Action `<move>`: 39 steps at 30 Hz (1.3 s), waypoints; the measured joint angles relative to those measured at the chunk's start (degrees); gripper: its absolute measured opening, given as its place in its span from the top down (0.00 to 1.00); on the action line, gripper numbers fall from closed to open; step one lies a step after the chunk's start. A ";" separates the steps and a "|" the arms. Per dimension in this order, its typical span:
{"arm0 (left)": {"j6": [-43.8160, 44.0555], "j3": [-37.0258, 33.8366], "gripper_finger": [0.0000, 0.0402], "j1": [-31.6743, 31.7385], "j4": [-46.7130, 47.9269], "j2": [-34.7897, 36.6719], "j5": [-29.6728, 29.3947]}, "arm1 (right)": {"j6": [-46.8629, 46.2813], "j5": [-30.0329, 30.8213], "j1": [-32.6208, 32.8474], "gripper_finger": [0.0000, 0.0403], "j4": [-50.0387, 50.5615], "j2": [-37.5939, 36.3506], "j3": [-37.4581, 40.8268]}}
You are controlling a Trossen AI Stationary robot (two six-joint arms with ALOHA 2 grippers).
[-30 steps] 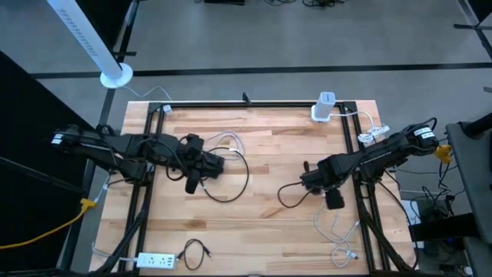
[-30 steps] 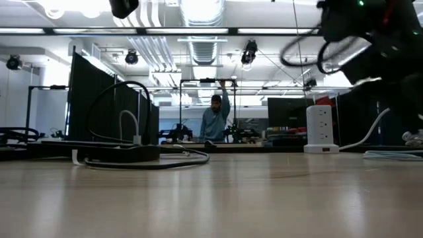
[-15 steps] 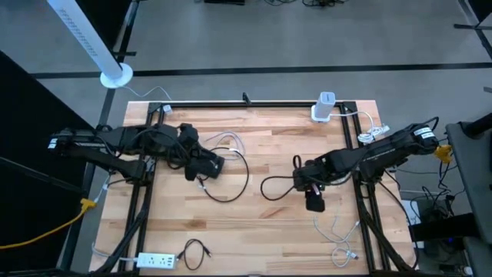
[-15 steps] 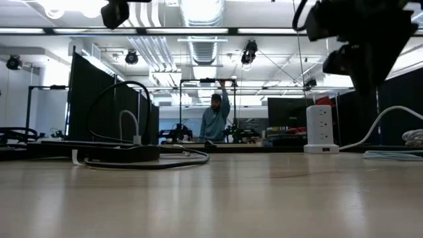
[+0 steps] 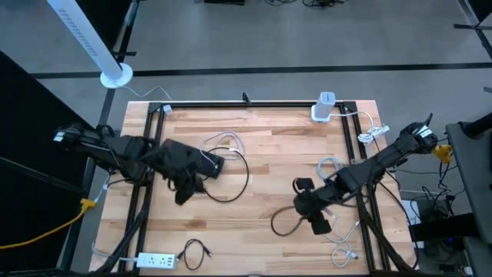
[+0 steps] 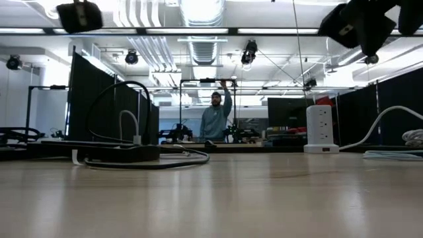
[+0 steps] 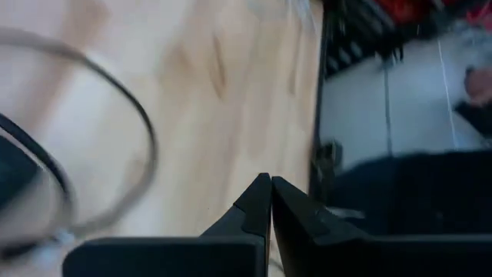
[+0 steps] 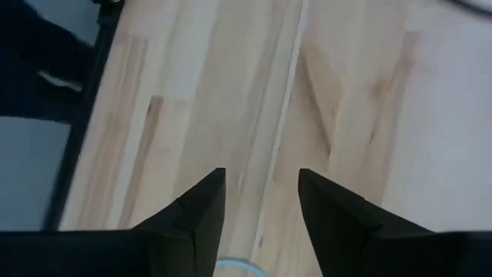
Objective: Insert USB
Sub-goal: Move the top white outlet extension to the center of the table
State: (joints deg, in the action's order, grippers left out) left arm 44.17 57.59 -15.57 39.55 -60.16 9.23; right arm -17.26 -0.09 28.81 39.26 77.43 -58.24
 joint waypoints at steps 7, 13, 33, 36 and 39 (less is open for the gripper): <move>5.90 -0.10 1.00 -11.68 -0.57 -5.97 0.59 | -10.96 5.15 2.57 0.53 -3.77 1.59 0.03; 1.00 -0.10 1.00 -18.72 -6.50 -11.94 1.04 | -12.67 2.57 5.62 0.51 -5.70 8.80 -5.23; 28.41 -0.10 1.00 -27.89 -28.04 -25.30 7.98 | -19.08 1.04 17.84 0.51 17.25 26.99 -25.70; 31.53 -0.10 1.00 -28.39 -31.06 -25.76 6.28 | -26.12 0.30 20.24 0.53 23.92 25.03 -25.92; 36.19 -0.10 1.00 -28.70 -32.62 -25.83 1.78 | -35.77 -1.24 23.07 0.54 27.32 22.58 -25.92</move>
State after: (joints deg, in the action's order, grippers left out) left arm 80.37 57.49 -44.27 6.93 -86.00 11.02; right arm -53.03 -1.33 51.88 66.58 100.01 -84.16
